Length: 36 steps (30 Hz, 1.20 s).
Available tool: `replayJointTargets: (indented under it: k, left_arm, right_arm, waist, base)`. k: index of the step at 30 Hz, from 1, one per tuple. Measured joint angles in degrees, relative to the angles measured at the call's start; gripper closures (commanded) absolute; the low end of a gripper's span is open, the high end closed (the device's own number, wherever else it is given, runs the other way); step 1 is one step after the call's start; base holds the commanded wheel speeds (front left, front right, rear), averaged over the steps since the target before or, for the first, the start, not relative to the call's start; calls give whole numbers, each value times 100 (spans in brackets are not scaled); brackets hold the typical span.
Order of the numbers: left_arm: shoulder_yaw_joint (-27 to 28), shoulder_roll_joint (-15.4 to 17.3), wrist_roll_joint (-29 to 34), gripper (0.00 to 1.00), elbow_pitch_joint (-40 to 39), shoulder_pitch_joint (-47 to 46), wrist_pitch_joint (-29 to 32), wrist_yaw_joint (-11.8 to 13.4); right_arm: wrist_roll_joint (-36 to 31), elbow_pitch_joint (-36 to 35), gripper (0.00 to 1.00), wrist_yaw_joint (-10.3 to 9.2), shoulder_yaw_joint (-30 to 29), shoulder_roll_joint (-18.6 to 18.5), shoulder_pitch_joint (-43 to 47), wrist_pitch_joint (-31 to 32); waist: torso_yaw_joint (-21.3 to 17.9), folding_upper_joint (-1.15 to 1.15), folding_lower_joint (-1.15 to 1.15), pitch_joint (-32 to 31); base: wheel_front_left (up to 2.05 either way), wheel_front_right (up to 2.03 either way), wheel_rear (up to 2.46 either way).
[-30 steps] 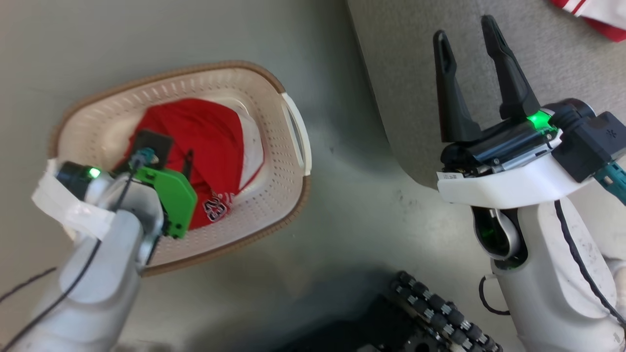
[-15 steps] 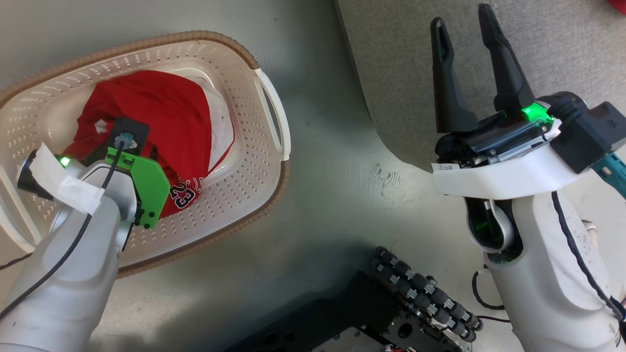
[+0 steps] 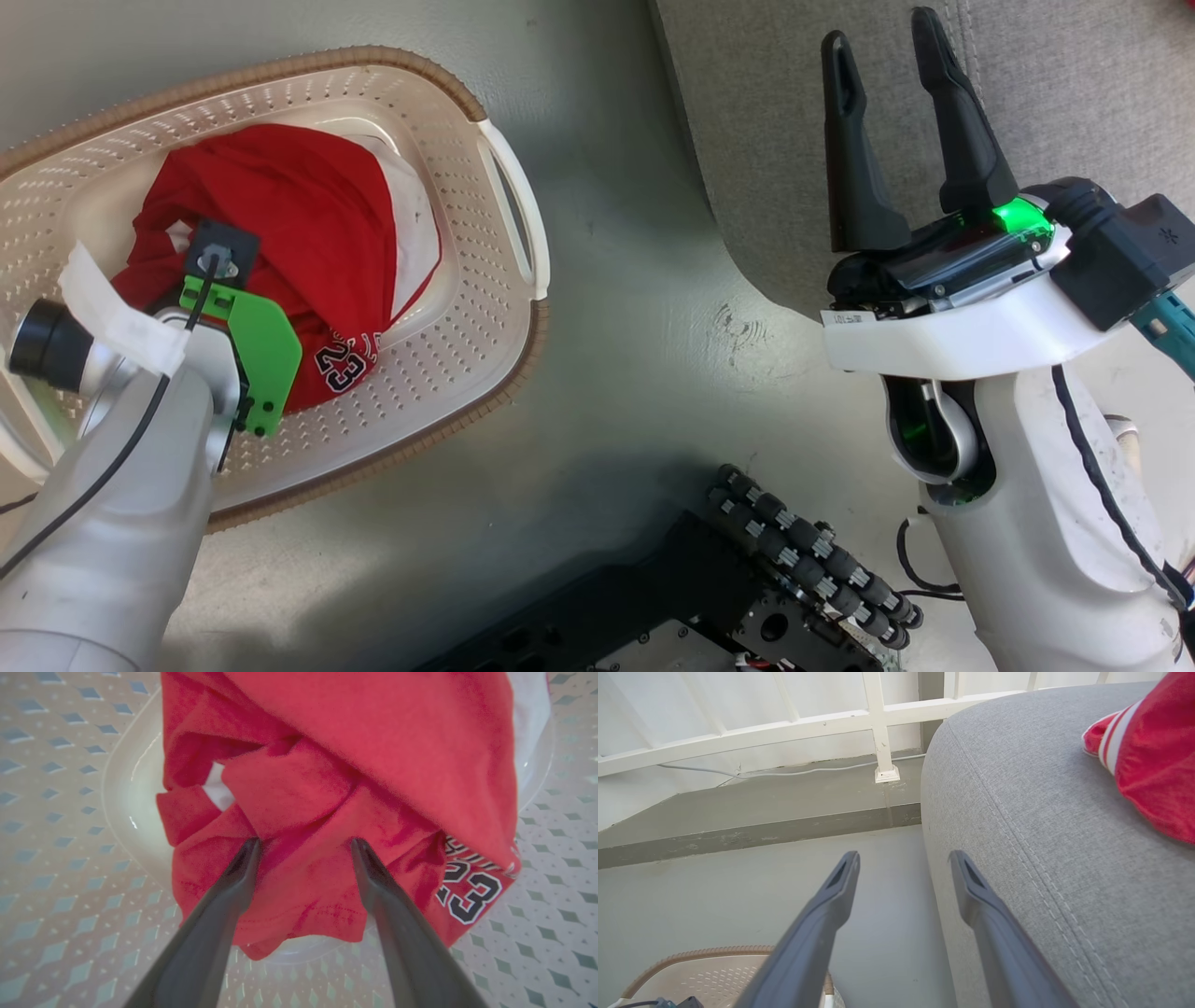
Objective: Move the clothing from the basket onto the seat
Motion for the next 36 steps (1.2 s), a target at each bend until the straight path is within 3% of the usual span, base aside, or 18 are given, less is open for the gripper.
replayJointTargets:
  k: [2, 3, 19, 36]
  left_arm:
    - [-16, -34, 0, 79, 65, -65, 0, -5]
    - [-23, -49, 0, 100, 88, -96, -1, -5]
    - [-69, -246, 1, 100, 535, -341, -162, -69]
    - [-187, -901, -104, 100, 533, -347, -1287, -308]
  right_arm:
    - [0, -14, 0, 0, 5, 0, -13, 0]
    - [0, -22, 0, -1, 10, 0, -27, 0]
    - [9, -7, 0, -41, 101, -1, -251, 0]
    - [-278, 542, 0, 15, -207, -135, -298, -18]
  waist:
    - [9, 0, 0, 9]
    - [12, 0, 0, 13]
    - [33, 0, 0, -31]
    - [442, 0, 0, -800]
  base:
    - [0, 0, 0]
    - [0, 0, 0]
    - [0, 0, 0]
    - [0, 0, 0]
